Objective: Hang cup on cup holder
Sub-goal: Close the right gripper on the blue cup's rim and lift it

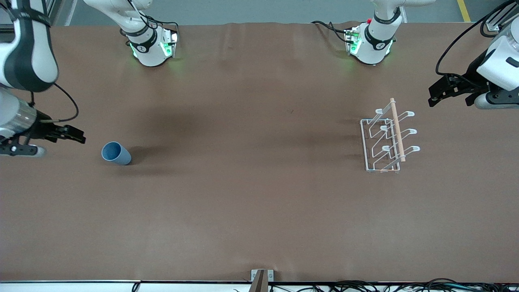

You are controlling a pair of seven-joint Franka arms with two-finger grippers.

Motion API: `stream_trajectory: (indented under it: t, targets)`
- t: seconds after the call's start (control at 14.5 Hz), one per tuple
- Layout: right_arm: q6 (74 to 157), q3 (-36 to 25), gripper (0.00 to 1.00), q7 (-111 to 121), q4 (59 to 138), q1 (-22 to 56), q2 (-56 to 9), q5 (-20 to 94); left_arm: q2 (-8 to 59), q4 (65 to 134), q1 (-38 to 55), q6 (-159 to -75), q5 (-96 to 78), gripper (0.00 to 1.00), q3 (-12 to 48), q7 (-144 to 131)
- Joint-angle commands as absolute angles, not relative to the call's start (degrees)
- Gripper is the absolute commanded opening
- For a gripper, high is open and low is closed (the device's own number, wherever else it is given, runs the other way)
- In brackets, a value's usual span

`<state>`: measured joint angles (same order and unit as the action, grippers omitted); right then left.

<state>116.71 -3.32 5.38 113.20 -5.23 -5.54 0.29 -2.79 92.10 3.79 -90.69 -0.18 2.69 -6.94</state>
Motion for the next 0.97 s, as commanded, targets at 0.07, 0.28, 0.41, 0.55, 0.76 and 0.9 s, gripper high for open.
stream_trajectory:
  t: [0.07,0.28,0.41,0.55,0.76,0.9]
  targets:
    - [125.65,-2.73,1.0,11.67,116.8,-8.25,-10.97,1.14,-2.9,92.02,3.69,-90.61,-0.53,1.0,2.72,-6.06]
    - [135.16,-2.55,1.0,13.18,123.56,-8.53,-11.77,1.32,-2.81,92.02,3.78,-90.53,-0.53,1.0,2.72,-6.06]
    - [137.63,-2.46,1.0,13.1,124.19,-8.0,-13.53,1.41,-2.81,92.02,3.78,-90.61,-0.53,1.0,2.72,-6.06]
    - [139.91,-2.37,1.0,13.1,124.28,-7.91,-15.37,1.58,-2.81,92.02,3.78,-90.53,-0.53,1.0,2.72,-6.06]
    - [142.54,-2.29,0.99,13.1,124.98,-7.91,-17.48,1.76,-2.81,92.02,3.78,-90.61,-0.53,1.0,2.72,-6.06]
    - [143.52,-2.29,0.95,13.01,124.98,-7.91,-18.98,1.76,-2.81,92.02,3.78,-90.61,-0.61,1.0,2.72,-6.06]
